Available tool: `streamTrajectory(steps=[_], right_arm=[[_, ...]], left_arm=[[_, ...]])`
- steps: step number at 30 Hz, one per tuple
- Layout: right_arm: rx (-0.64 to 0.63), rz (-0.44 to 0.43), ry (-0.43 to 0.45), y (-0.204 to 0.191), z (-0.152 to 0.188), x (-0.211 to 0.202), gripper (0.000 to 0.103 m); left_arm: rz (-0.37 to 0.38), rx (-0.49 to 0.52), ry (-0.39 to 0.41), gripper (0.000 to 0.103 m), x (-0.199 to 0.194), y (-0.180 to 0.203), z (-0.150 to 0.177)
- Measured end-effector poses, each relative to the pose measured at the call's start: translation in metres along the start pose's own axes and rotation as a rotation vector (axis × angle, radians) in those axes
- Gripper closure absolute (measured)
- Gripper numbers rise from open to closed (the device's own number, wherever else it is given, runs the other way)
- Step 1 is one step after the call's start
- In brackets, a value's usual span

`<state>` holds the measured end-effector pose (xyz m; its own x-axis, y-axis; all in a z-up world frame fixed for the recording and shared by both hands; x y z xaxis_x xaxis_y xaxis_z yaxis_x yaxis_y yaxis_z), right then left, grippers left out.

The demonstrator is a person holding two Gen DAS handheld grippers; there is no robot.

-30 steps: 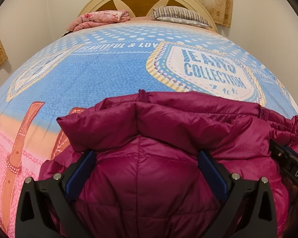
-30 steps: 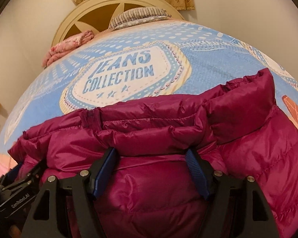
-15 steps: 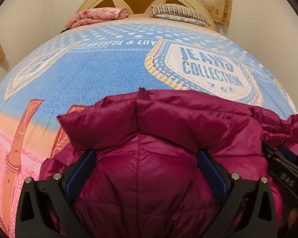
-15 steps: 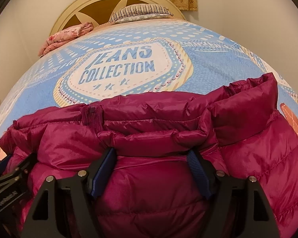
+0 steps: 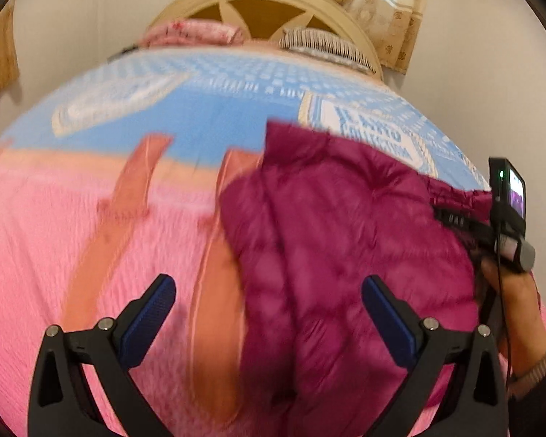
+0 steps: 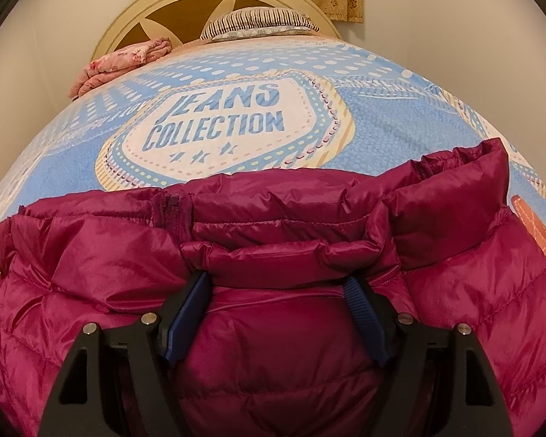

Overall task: Fold large clothes
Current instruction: 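Grasp the jacket side with the left tool and fold it toward the right tool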

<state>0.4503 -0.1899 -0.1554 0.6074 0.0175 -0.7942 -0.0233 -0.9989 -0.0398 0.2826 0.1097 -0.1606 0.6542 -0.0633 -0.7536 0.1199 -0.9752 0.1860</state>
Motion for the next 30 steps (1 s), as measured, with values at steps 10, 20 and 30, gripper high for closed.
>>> streamTrajectory(steps=[10, 20, 30], right_arm=[[0.013, -0.197, 0.031, 0.012, 0.012, -0.066, 0.025], [-0.262, -0.171, 0.011, -0.025, 0.084, -0.105, 0.025], [-0.297, -0.14, -0.004, -0.019, 0.102, -0.084, 0.019]], left_arm=[[0.253, -0.134, -0.037, 0.008, 0.011, -0.003, 0.025], [0.308, -0.141, -0.039, 0.052, 0.013, 0.0, 0.027], [0.528, -0.151, 0.03, 0.085, -0.022, 0.021, 0.019]])
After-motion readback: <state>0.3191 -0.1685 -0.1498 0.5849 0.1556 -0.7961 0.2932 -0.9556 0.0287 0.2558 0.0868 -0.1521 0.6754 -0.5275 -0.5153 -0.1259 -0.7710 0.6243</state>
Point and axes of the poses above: each gripper's, at about its wrist camera, not at the fingertips, and x roughly the way its jaws point, y to its right, z to its underside, the point moved 4 cm from there along x, roughly the way its jaws point, and after that the axes turned 2 degrees about -z, right-handed, at the moved point
